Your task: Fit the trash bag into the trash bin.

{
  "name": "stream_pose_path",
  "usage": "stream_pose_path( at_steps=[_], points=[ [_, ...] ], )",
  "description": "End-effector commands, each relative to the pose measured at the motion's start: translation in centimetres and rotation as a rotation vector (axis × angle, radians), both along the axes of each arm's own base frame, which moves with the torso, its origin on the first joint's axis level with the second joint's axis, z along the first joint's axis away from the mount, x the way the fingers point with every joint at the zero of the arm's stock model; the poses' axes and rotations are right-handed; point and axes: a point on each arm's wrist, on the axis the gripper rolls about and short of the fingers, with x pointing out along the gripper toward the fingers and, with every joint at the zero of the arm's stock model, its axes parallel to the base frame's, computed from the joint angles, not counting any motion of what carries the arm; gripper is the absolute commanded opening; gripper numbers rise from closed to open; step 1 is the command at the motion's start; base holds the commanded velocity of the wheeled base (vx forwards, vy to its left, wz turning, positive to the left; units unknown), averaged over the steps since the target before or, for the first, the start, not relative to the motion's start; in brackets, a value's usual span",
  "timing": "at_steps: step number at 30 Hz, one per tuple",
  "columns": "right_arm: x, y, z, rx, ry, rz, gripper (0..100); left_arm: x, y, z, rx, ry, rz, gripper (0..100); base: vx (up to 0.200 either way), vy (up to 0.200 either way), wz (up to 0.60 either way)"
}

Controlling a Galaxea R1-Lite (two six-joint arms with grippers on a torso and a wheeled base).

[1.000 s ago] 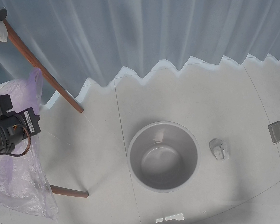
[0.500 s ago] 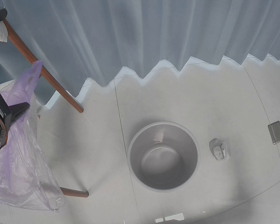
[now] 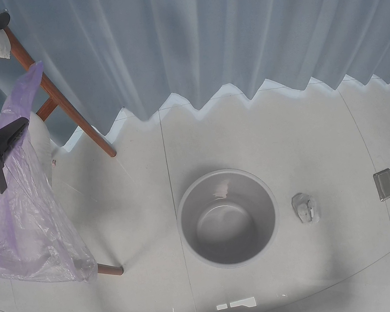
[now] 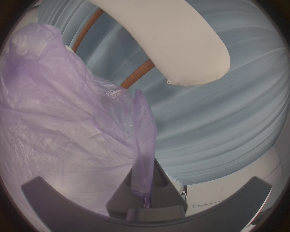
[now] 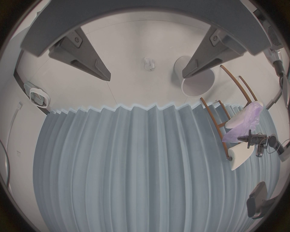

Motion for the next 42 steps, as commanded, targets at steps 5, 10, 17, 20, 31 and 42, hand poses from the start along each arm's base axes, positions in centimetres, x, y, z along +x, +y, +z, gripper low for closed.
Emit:
stream_pose_path(
  at_steps=[5,10,17,20,31,42],
  points=[
    [0.0,0.0,-0.5,-0.003,0.001,0.001,100,-1.2,-1.0,-0.6,-0.035,0.021,-0.068,0,0.000,0.000,0.00],
    [0.0,0.0,-0.5,-0.003,0.001,0.001,100,-1.6,-1.6,-0.7,-0.034,0.022,-0.114,0,0.000,0.000,0.00],
    [0.0,0.0,-0.5,-0.003,0.001,0.001,100,-2.1,-2.9,-0.6,-0.034,0.015,-0.194,0,0.000,0.000,0.00],
    [0.0,0.0,-0.5,-0.003,0.001,0.001,100,-2.1,-3.4,-0.6,-0.033,0.019,-0.223,0,0.000,0.000,0.00],
    [0.0,0.0,-0.5,-0.003,0.001,0.001,100,-2.9,-5.2,-0.4,-0.033,0.013,-0.336,0,0.000,0.000,0.00],
    [0.0,0.0,-0.5,-0.003,0.001,0.001,100,-3.7,-7.0,-0.5,-0.028,0.018,-0.460,0,0.000,0.000,0.00]
  ],
)
